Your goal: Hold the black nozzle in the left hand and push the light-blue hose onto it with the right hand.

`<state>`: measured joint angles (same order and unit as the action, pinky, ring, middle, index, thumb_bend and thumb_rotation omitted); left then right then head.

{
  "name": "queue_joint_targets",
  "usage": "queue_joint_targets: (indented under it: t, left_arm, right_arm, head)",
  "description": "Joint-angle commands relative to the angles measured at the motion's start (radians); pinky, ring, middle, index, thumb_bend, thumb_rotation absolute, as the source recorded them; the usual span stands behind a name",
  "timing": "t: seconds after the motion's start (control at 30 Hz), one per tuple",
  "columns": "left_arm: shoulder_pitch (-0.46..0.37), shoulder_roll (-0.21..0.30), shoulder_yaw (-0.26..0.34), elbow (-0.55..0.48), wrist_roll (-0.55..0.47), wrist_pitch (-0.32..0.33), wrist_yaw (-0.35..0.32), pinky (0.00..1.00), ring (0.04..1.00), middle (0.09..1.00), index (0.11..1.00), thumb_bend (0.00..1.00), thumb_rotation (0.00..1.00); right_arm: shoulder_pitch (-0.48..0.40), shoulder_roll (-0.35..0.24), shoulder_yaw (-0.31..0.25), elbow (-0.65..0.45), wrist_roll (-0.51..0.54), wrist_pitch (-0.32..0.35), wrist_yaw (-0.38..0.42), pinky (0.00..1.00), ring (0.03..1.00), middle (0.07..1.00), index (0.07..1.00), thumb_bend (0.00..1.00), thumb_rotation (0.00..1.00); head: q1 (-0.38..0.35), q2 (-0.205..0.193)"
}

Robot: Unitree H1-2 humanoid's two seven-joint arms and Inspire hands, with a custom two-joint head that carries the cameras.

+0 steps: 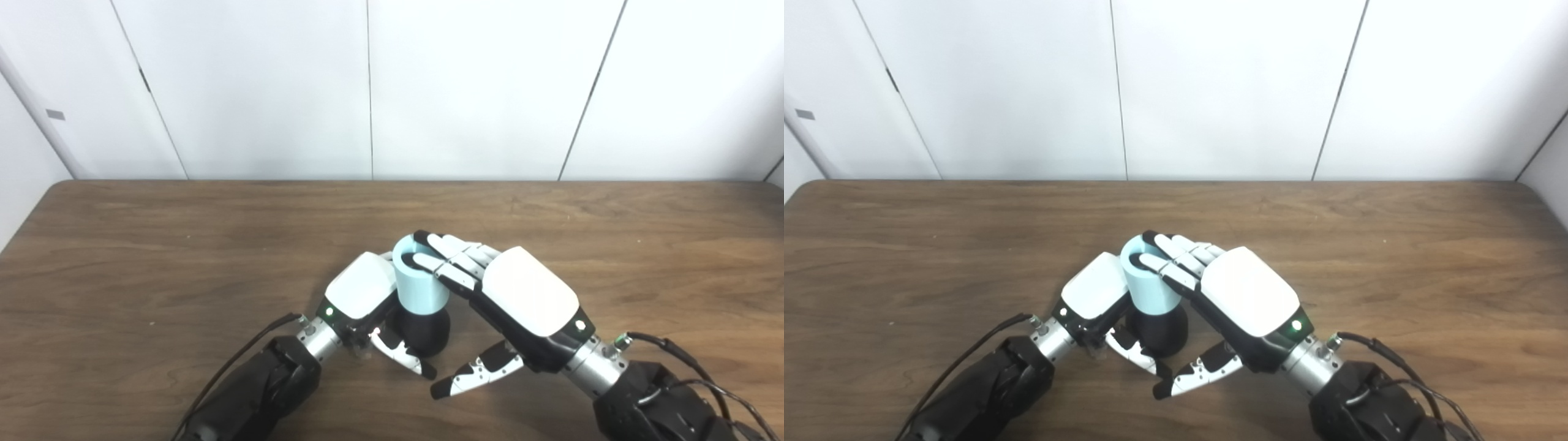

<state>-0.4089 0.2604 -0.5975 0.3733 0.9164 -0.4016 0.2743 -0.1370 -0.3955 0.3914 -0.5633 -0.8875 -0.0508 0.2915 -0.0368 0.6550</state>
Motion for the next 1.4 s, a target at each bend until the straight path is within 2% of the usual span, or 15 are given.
queue_joint_targets:
  t: [0.0, 0.23, 0.53, 0.73, 1.37]
  left_arm:
    - [0.279, -0.085, -0.124, 0.153, -0.020, -0.019, -0.052, 0.77, 0.539, 0.487, 0.480, 0.52, 0.00]
    - [0.283, -0.081, -0.126, 0.141, -0.016, -0.013, -0.054, 0.77, 0.526, 0.474, 0.493, 0.52, 0.00]
    - [0.288, -0.075, -0.119, 0.133, -0.039, -0.025, -0.061, 0.76, 0.517, 0.479, 0.488, 0.52, 0.00]
    - [0.287, -0.075, -0.120, 0.136, -0.037, -0.030, -0.054, 0.77, 0.515, 0.473, 0.496, 0.52, 0.00]
    - [0.292, -0.066, -0.112, 0.133, -0.049, -0.039, -0.049, 0.77, 0.505, 0.462, 0.507, 0.52, 0.00]
  right_arm:
    - [0.031, -0.036, 0.109, 0.024, 0.003, -0.046, 0.192, 0.85, 0.969, 0.932, 0.892, 1.00, 0.60]
    - [0.046, -0.037, 0.116, 0.038, -0.034, -0.040, 0.196, 0.86, 0.961, 0.927, 0.904, 1.00, 0.58]
    - [0.067, -0.035, 0.126, 0.040, -0.067, -0.024, 0.212, 0.86, 0.959, 0.926, 0.889, 1.00, 0.65]
    - [0.072, -0.035, 0.124, 0.039, -0.064, -0.013, 0.218, 0.87, 0.966, 0.932, 0.891, 1.00, 0.63]
    - [0.106, -0.021, 0.119, 0.051, -0.091, -0.003, 0.177, 0.89, 0.982, 0.961, 0.950, 1.00, 0.65]
  head:
    - [-0.001, 0.000]
    - [0.001, 0.003]
    - [-0.002, 0.004]
    - [0.000, 0.003]
    - [0.001, 0.004]
